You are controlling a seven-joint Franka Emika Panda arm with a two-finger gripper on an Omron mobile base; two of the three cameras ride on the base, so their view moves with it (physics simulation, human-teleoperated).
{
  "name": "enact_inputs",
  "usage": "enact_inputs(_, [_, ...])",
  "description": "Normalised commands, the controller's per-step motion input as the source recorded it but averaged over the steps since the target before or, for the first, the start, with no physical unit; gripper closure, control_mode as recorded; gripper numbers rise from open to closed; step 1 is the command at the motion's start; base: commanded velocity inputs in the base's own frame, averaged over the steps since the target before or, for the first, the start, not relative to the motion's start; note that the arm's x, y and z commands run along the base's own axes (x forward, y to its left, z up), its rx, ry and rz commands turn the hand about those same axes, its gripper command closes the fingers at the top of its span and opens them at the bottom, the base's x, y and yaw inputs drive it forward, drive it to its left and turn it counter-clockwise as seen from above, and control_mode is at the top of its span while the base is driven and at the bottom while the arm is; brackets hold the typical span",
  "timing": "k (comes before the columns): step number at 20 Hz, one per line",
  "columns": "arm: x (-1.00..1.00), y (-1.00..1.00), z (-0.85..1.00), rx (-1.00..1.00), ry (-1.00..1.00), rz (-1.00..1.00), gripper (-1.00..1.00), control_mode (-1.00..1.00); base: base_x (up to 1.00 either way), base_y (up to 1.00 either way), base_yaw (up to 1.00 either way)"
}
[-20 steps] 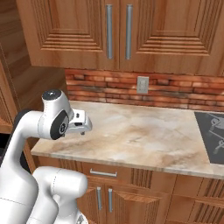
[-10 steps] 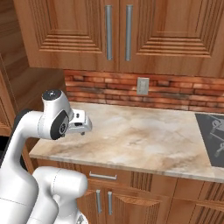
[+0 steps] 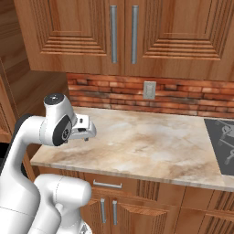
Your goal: Place the two vegetables and bowl onto the tray for setting up a vegetable dip station.
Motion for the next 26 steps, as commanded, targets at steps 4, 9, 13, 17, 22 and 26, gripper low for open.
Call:
enact_inputs(4, [0.0, 0.0, 0.0, 0.0, 0.0, 0.0, -1.0, 1.0, 0.0, 0.0, 0.0])
enact_inputs(9, [0.0, 0.0, 0.0, 0.0, 0.0, 0.0, -1.0, 1.0, 0.0, 0.0, 0.0])
enact_inputs(13, [0.0, 0.0, 0.0, 0.0, 0.0, 0.0, -1.0, 1.0, 0.0, 0.0, 0.0])
enact_inputs(17, [0.0, 0.0, 0.0, 0.0, 0.0, 0.0, -1.0, 1.0, 0.0, 0.0, 0.0])
enact_inputs(22, [0.0, 0.0, 0.0, 0.0, 0.0, 0.0, -1.0, 1.0, 0.0, 0.0, 0.0])
enact_inputs(26, [0.0, 0.0, 0.0, 0.0, 0.0, 0.0, -1.0, 1.0, 0.0, 0.0, 0.0])
